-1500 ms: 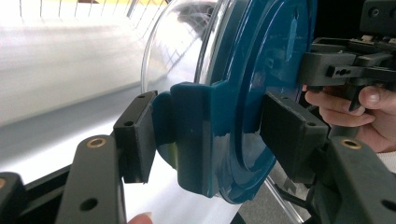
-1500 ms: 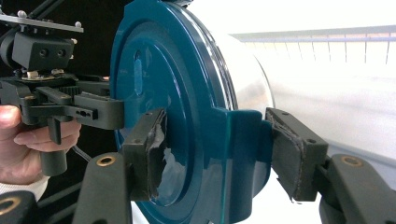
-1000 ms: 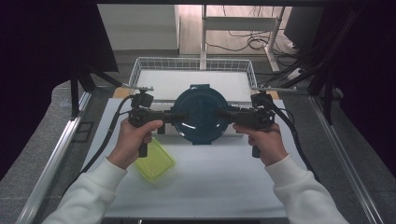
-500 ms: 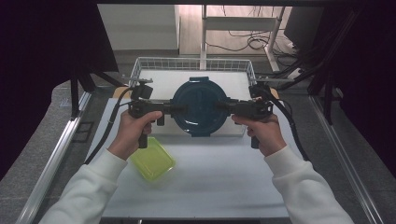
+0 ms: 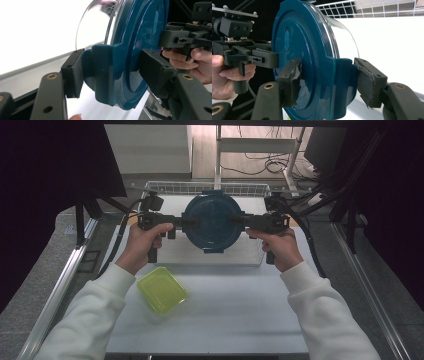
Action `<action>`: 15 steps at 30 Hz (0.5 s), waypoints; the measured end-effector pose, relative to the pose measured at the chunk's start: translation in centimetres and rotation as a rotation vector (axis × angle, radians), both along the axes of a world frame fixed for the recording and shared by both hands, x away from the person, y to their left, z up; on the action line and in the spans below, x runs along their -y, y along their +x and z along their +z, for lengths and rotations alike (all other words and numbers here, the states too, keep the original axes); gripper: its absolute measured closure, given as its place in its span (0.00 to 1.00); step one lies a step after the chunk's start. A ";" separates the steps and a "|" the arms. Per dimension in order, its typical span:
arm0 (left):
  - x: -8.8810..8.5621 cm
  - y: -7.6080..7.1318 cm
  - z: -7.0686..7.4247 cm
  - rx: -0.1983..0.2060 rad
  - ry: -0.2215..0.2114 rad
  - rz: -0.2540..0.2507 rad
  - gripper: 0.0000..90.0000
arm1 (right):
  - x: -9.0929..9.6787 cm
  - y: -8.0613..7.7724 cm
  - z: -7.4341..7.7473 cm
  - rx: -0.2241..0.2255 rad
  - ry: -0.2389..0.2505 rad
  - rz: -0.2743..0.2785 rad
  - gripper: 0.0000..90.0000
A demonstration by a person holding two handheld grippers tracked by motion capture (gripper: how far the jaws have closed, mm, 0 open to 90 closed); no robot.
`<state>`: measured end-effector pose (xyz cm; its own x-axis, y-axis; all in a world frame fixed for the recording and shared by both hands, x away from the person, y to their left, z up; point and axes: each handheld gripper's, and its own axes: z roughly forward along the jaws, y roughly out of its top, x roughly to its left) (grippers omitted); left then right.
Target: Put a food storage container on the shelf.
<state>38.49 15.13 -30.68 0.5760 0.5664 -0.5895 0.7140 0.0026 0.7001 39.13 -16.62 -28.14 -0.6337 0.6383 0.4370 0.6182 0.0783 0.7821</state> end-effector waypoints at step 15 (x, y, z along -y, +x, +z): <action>-0.8 3.2 1.2 0.011 0.005 0.004 0.44 | -0.8 3.5 0.9 -0.004 0.011 0.001 0.44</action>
